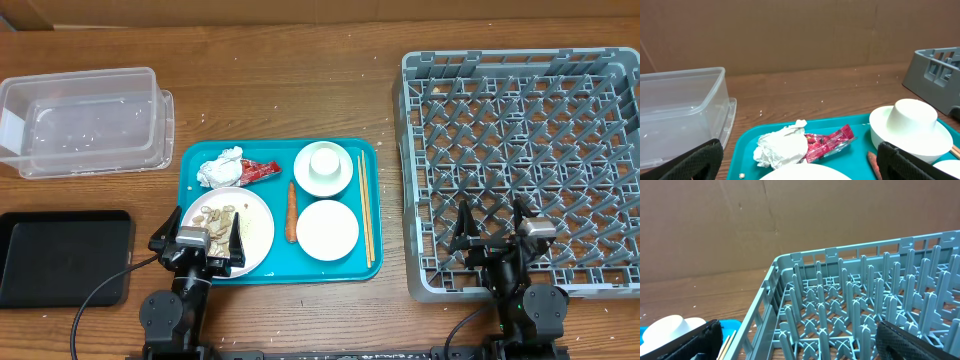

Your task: Sort waste into correct bins and load items into the dishwasher

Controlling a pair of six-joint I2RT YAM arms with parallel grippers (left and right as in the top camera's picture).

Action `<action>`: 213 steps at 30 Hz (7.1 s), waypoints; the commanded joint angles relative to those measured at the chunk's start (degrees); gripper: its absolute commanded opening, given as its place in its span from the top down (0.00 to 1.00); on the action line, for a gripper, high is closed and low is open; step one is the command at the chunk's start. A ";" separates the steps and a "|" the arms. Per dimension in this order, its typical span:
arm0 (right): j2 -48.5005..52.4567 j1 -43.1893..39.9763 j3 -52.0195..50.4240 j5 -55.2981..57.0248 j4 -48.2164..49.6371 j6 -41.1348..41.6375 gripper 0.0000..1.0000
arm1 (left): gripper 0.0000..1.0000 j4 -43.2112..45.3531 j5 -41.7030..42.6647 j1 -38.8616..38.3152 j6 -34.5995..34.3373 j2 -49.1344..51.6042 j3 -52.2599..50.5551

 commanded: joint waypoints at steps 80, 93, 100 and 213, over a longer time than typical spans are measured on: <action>-0.68 -0.04 -0.59 0.31 0.35 -0.37 0.00 | 0.00 -28.15 19.85 0.55 -10.62 32.92 40.30; -0.68 -0.04 -0.59 0.31 0.35 -0.37 0.00 | 0.00 -41.07 25.16 -2.40 -14.69 63.93 65.29; -0.68 -0.04 -0.59 0.31 0.35 -0.37 0.00 | 0.00 -49.96 4.63 -13.57 -18.88 71.76 68.65; -0.68 -0.04 -0.59 0.31 0.35 -0.37 0.00 | 0.72 -45.11 -11.15 -20.48 -49.53 107.69 68.59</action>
